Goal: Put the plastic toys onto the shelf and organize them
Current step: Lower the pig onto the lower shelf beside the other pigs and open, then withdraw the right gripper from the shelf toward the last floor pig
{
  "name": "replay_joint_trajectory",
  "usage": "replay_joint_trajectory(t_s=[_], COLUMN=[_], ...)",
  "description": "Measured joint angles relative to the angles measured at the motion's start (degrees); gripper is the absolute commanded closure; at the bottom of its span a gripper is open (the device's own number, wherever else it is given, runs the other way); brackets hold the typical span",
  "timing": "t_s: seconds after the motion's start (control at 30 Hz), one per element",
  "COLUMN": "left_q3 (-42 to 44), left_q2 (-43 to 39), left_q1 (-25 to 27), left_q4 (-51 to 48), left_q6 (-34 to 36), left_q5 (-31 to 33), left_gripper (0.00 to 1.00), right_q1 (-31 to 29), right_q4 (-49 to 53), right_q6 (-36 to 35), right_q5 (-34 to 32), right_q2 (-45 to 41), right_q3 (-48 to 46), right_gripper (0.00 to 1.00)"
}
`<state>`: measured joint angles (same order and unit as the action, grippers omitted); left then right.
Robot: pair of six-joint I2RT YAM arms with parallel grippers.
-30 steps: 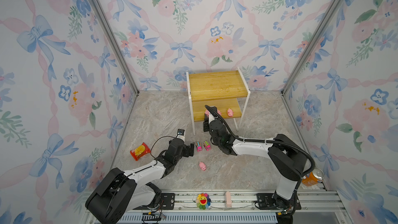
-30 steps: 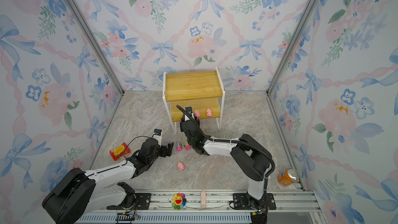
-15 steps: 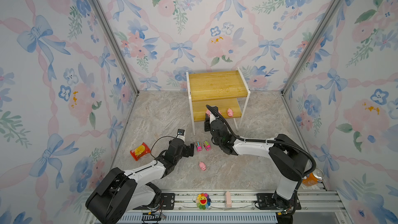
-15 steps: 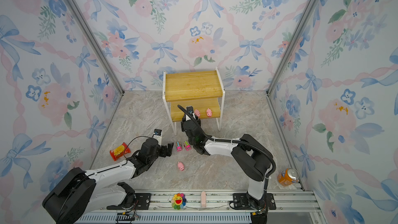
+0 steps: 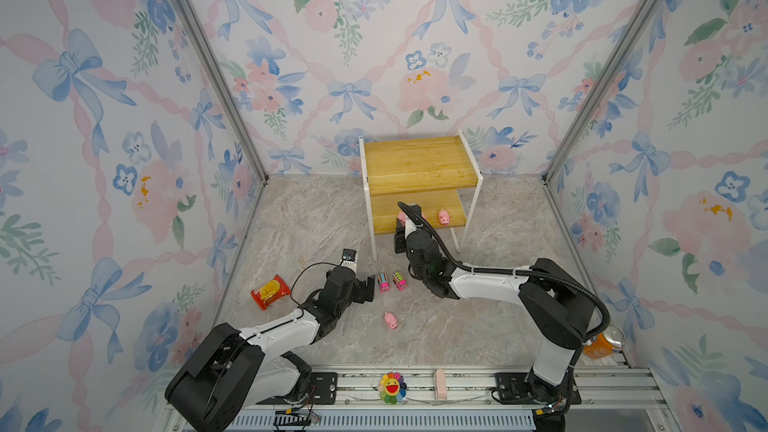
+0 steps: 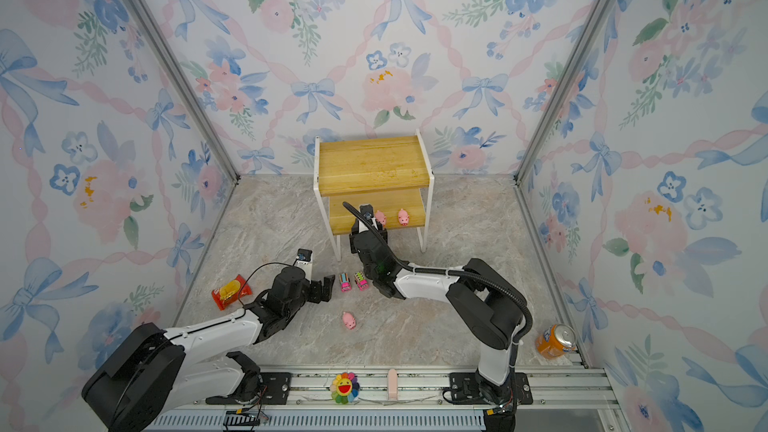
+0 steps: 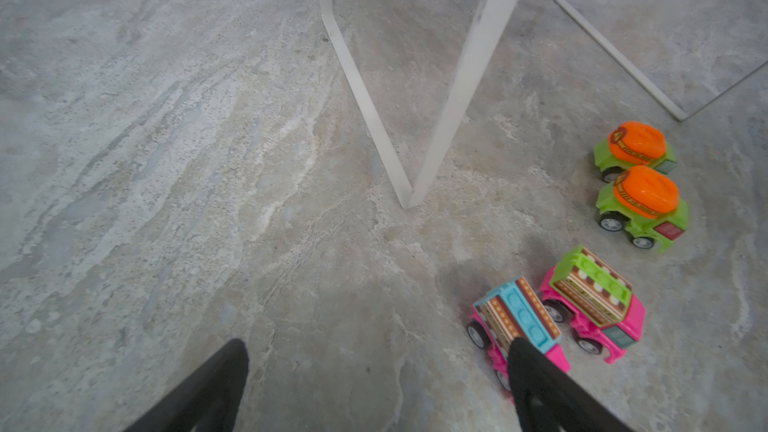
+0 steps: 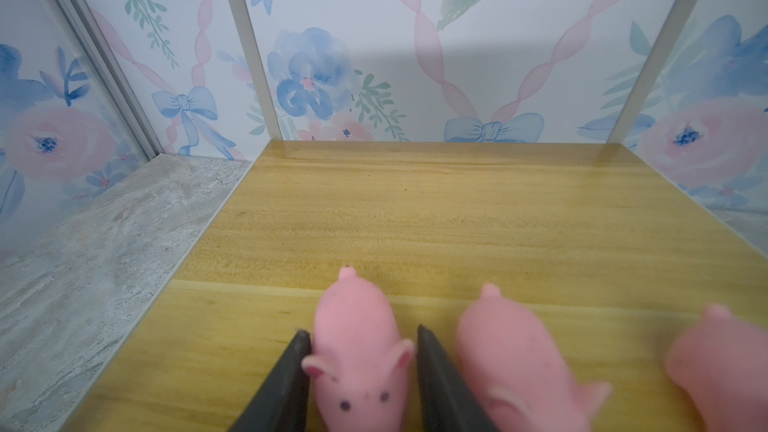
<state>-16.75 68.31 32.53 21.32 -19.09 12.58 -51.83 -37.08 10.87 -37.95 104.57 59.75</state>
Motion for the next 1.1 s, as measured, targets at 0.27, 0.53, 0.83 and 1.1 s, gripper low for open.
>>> replay_joint_trajectory(t_s=[0.27,0.53,0.83,1.1], left_q3=[0.0,0.0,0.0,0.0], left_q2=[0.0,0.0,0.0,0.0], left_q1=[0.0,0.0,0.0,0.0], left_q4=[0.0,0.0,0.0,0.0], left_q6=[0.0,0.0,0.0,0.0], left_q5=[0.0,0.0,0.0,0.0], left_gripper=[0.02,0.02,0.02,0.02], right_q1=[0.0,-0.1,-1.9,-3.1], right_q4=[0.0,0.0,0.7,2.6], right_q6=[0.0,-0.7,-1.0,-0.9], right_q5=[0.2,0.1,-0.5,0.2], right_q2=[0.0,0.0,-2.3,-7.2], right_q3=[0.0,0.0,-2.8,-8.1], right_gripper=[0.5,0.44,0.42,0.39])
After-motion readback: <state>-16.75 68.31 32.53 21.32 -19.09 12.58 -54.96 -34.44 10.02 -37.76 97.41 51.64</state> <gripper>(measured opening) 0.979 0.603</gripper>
